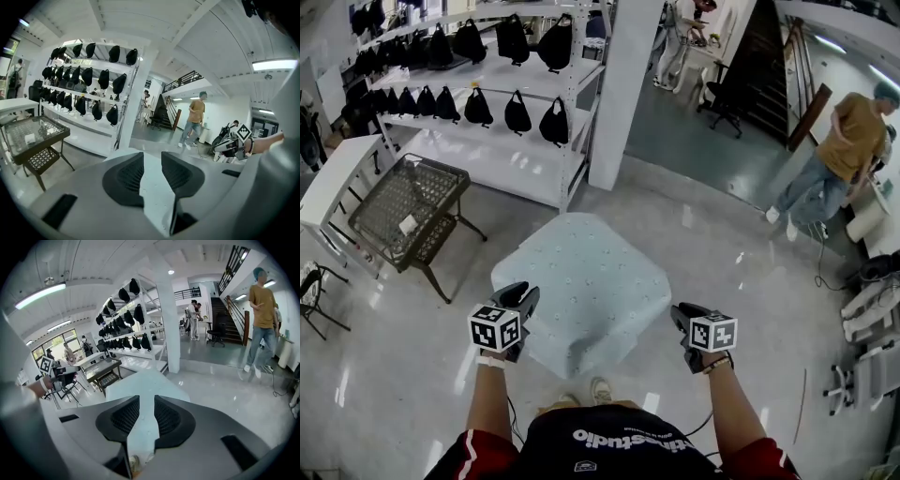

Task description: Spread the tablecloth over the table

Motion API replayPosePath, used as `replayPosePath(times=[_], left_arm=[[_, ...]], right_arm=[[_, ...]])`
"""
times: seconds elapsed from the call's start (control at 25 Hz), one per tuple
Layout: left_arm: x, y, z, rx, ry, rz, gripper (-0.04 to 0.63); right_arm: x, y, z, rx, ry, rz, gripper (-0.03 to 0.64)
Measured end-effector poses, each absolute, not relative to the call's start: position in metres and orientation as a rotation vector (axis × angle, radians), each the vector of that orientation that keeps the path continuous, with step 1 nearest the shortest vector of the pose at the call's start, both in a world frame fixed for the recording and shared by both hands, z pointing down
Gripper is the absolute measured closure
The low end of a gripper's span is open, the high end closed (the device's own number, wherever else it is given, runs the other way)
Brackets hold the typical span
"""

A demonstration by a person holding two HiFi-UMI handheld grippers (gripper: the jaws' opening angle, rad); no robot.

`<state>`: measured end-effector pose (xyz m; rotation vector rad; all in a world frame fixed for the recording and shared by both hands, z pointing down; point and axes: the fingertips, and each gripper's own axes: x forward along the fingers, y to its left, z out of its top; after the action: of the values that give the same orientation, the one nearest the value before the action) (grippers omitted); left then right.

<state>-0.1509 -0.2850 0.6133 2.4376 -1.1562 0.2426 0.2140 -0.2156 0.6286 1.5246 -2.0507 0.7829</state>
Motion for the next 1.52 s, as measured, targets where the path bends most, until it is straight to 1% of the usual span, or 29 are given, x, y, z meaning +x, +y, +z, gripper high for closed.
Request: replayPosePath(times=[0.24, 0.52, 0.84, 1.04, 1.28, 1.52], left_arm=[[-0.151, -0.296, 0.583, 2.445, -1.22, 0.233, 0.468], [-0.127, -0.302, 0.538, 2.514, -1.274, 0.242, 0.468], [-0.116, -0.314, 0.47, 2.531, -1.391, 0.087, 0.47], [-0.119, -0.317, 0.425, 2.522, -1.474, -0.018, 0.526], [-0.112, -0.314, 0.392, 2.548, -1.53, -0.046, 0.541], [-0.107, -0.31, 0.38, 2.577, -1.557, -0.012, 0.546]], right_arm=[[0.207, -0.261, 0.583, 1.501, -2.193, 0.69, 0.494], [0.196, -0.3, 0.526, 1.497, -2.407, 0.657, 0.495], [0.196, -0.319, 0.456, 1.536, -2.603, 0.624, 0.507], [0.185, -0.317, 0.414, 1.557, -2.693, 0.521, 0.526], [0.172, -0.315, 0.378, 1.533, -2.778, 0.441, 0.54], [0.162, -0.311, 0.346, 1.562, -2.79, 0.261, 0.548]])
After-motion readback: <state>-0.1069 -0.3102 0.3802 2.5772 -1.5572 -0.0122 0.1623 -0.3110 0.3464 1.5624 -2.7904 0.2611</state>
